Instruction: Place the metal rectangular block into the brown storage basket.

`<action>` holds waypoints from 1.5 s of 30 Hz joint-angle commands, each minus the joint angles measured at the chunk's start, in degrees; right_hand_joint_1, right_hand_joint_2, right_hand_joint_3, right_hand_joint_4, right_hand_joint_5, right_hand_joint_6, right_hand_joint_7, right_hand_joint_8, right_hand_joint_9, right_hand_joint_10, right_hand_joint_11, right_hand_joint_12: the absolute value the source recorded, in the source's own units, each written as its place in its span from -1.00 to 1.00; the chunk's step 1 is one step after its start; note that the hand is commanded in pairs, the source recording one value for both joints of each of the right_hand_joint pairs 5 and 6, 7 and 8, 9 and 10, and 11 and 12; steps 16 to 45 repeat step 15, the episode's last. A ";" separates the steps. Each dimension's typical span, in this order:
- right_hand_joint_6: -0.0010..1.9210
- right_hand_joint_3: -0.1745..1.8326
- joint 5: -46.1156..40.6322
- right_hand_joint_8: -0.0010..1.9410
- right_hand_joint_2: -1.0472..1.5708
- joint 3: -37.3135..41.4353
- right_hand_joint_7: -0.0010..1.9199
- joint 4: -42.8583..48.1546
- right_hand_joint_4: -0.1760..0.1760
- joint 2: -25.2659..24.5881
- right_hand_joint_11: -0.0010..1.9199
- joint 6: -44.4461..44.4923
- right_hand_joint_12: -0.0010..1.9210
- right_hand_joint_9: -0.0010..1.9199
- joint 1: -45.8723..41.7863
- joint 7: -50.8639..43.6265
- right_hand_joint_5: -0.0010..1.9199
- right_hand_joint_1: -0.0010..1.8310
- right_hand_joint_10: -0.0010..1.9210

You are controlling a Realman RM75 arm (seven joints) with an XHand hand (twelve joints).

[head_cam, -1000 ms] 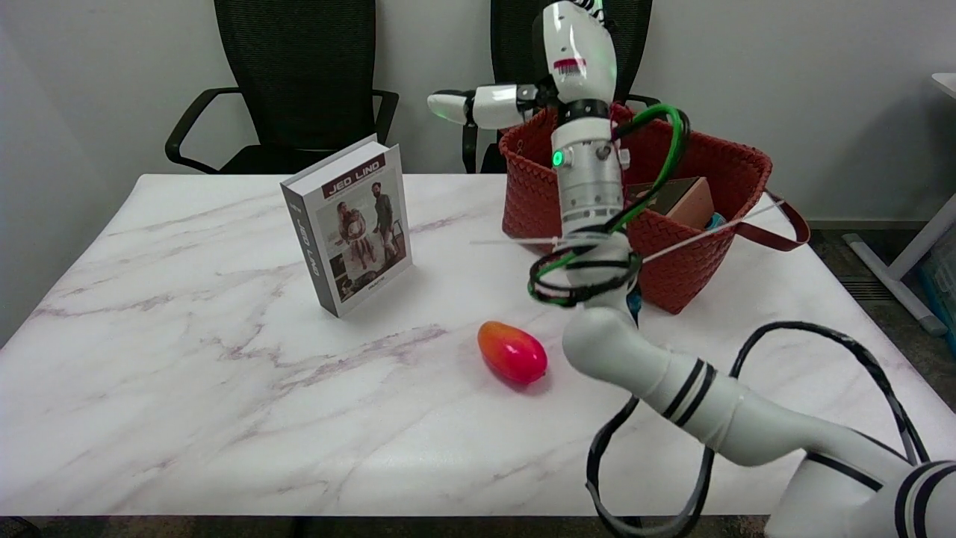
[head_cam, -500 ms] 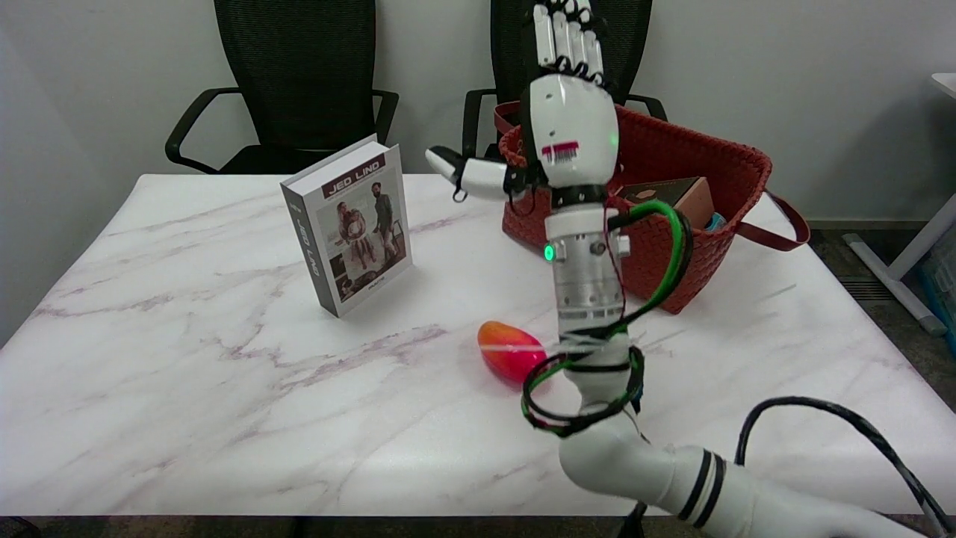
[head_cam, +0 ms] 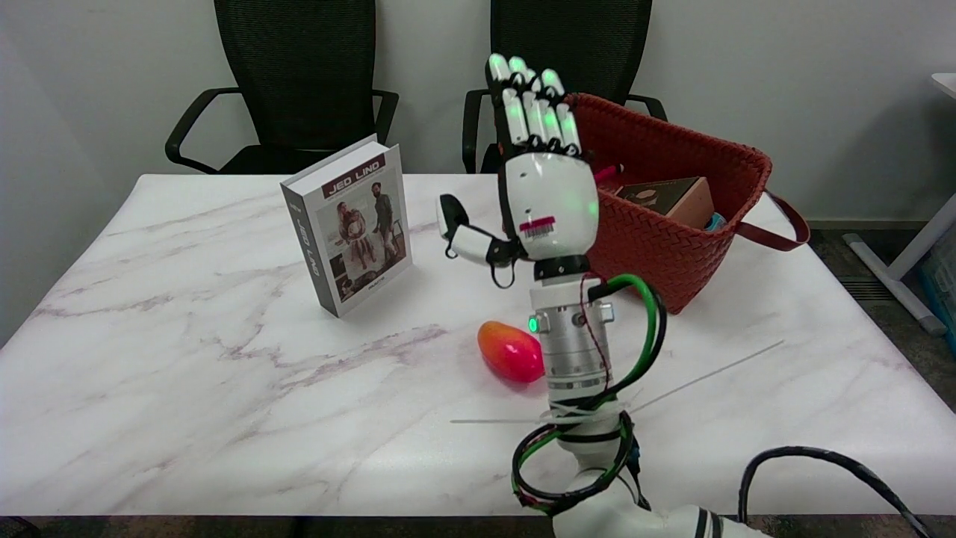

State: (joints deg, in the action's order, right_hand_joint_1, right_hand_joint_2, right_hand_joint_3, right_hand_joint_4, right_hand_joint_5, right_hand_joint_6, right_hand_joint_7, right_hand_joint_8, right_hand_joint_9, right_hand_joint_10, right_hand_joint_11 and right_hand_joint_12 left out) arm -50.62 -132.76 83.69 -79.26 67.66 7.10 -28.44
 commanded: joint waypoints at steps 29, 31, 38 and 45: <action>-0.89 -0.02 1.58 -0.85 0.31 -5.82 -0.85 -10.02 0.00 -0.15 -0.88 9.01 -0.88 -0.80 -8.90 6.51 -0.89 0.22 -0.80; -0.89 -0.02 1.58 -0.85 0.31 -5.82 -0.85 -10.02 0.00 -0.15 -0.88 9.01 -0.88 -0.80 -8.90 6.51 -0.89 0.22 -0.80; -0.89 -0.02 1.58 -0.85 0.31 -5.82 -0.85 -10.02 0.00 -0.15 -0.88 9.01 -0.88 -0.80 -8.90 6.51 -0.89 0.22 -0.80; -0.89 -0.02 1.58 -0.85 0.31 -5.82 -0.85 -10.02 0.00 -0.15 -0.88 9.01 -0.88 -0.80 -8.90 6.51 -0.89 0.22 -0.80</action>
